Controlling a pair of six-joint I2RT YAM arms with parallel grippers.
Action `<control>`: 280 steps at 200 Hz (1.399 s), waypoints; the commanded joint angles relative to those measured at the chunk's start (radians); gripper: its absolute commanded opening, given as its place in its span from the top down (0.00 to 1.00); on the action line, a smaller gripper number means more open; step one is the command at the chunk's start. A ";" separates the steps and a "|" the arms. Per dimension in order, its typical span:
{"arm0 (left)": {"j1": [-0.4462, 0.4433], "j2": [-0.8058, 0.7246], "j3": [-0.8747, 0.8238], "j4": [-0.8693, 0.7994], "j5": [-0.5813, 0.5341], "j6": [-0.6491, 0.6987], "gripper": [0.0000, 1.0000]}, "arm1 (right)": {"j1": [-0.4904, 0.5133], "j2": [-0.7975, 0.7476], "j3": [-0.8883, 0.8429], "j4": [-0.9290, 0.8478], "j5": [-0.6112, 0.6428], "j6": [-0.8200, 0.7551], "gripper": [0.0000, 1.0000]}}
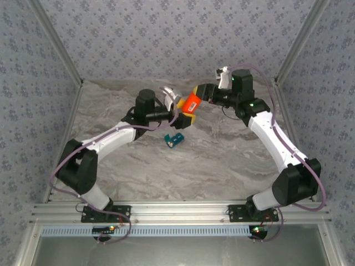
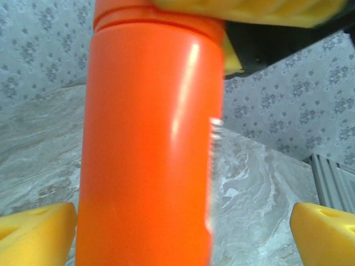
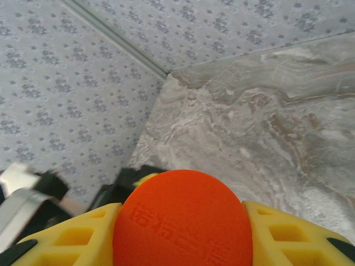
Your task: Sort the pills into containers
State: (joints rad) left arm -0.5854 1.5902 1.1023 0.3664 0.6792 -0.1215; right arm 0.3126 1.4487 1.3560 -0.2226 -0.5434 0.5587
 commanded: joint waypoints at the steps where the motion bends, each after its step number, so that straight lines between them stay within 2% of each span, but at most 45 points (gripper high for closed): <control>1: -0.002 -0.085 -0.053 -0.018 -0.083 0.065 0.02 | -0.017 -0.004 -0.020 -0.018 0.085 -0.069 0.70; 48: 0.025 -0.182 -0.147 -0.010 -0.293 0.092 0.02 | -0.034 -0.017 -0.098 -0.025 0.298 -0.211 0.70; 87: 0.041 -0.229 -0.174 -0.055 -0.481 0.110 0.02 | -0.032 -0.011 -0.208 0.051 0.483 -0.280 0.70; 125: 0.069 -0.259 -0.203 -0.069 -0.611 0.047 0.02 | -0.029 0.008 -0.296 0.145 0.626 -0.301 0.70; 163: 0.090 -0.265 -0.171 -0.180 -0.639 -0.036 0.02 | -0.016 0.035 -0.373 0.236 0.711 -0.314 0.73; 230: 0.090 -0.265 -0.153 -0.217 -0.658 -0.041 0.02 | 0.033 0.039 -0.553 0.480 0.867 -0.300 0.72; 280: 0.091 -0.259 -0.157 -0.206 -0.675 -0.049 0.02 | 0.077 0.057 -0.636 0.559 0.983 -0.265 0.68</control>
State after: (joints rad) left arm -0.4953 1.3483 0.9157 0.1524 0.0284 -0.1520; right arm 0.3737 1.4952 0.7452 0.2447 0.3389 0.2691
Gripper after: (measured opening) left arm 0.980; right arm 0.484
